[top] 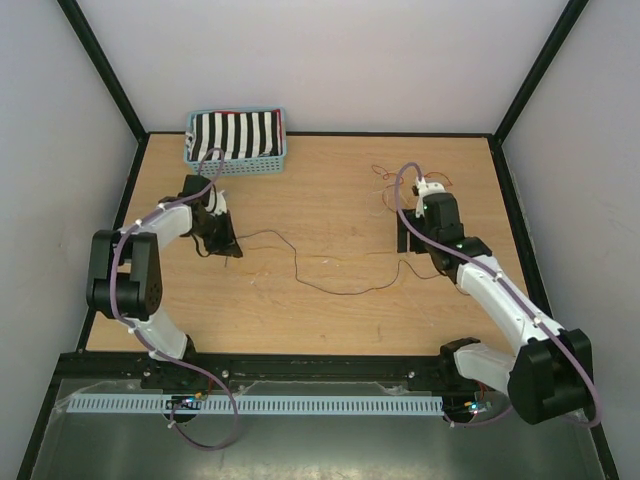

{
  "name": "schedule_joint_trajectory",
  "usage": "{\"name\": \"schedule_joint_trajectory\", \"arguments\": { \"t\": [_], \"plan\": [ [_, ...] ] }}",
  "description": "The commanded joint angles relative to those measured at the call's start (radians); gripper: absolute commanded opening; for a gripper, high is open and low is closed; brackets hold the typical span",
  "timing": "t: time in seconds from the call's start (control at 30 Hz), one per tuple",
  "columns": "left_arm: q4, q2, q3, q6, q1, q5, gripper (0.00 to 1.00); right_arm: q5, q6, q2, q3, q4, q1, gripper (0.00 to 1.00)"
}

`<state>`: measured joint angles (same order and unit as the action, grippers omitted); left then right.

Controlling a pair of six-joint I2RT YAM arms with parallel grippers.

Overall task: Zip-tie the wires
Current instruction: Place the cable at the center of the board.

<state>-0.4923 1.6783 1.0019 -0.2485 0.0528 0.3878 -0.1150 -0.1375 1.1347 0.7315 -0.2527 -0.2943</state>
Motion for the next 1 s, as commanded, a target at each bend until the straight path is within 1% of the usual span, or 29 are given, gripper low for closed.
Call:
{"name": "schedule_joint_trajectory", "arguments": {
  "t": [0.0,0.1,0.27,0.33,0.4,0.43,0.53,0.6,0.77,0.83,0.97],
  "plan": [
    [-0.017,0.02,0.033,0.015,-0.003,-0.013,0.09,0.013,0.001,-0.048,0.08,-0.019,0.005,0.82],
    [-0.017,0.029,0.035,0.017,-0.006,-0.019,0.15,0.012,-0.002,-0.036,0.122,-0.02,0.004,0.86],
    [-0.028,0.046,0.04,0.027,-0.027,-0.017,0.15,0.036,-0.022,0.02,0.207,-0.017,0.004,0.9],
    [-0.032,0.047,0.041,0.027,-0.037,-0.014,0.18,0.042,-0.027,0.054,0.243,-0.014,0.004,0.9],
    [-0.039,0.036,0.041,0.026,-0.048,-0.003,0.29,0.041,-0.03,0.084,0.273,-0.009,0.004,0.92],
    [-0.042,0.026,0.042,0.026,-0.051,0.012,0.37,0.036,-0.033,0.1,0.286,-0.005,0.004,0.93],
    [-0.057,-0.01,0.052,0.033,-0.056,0.048,0.48,0.037,-0.038,0.145,0.314,0.009,0.004,0.94],
    [-0.076,-0.031,0.06,0.041,-0.058,0.066,0.53,0.043,-0.041,0.171,0.328,0.014,0.004,0.94],
    [-0.107,-0.108,0.071,0.05,-0.083,0.101,0.56,0.045,-0.031,0.221,0.362,0.022,0.004,0.94],
    [-0.107,-0.152,0.08,0.059,-0.083,0.14,0.57,0.05,-0.029,0.236,0.372,0.022,0.005,0.94],
    [-0.108,-0.244,0.102,0.078,-0.039,0.194,0.6,0.119,-0.042,0.244,0.363,0.026,0.004,0.94]
  ]
}}
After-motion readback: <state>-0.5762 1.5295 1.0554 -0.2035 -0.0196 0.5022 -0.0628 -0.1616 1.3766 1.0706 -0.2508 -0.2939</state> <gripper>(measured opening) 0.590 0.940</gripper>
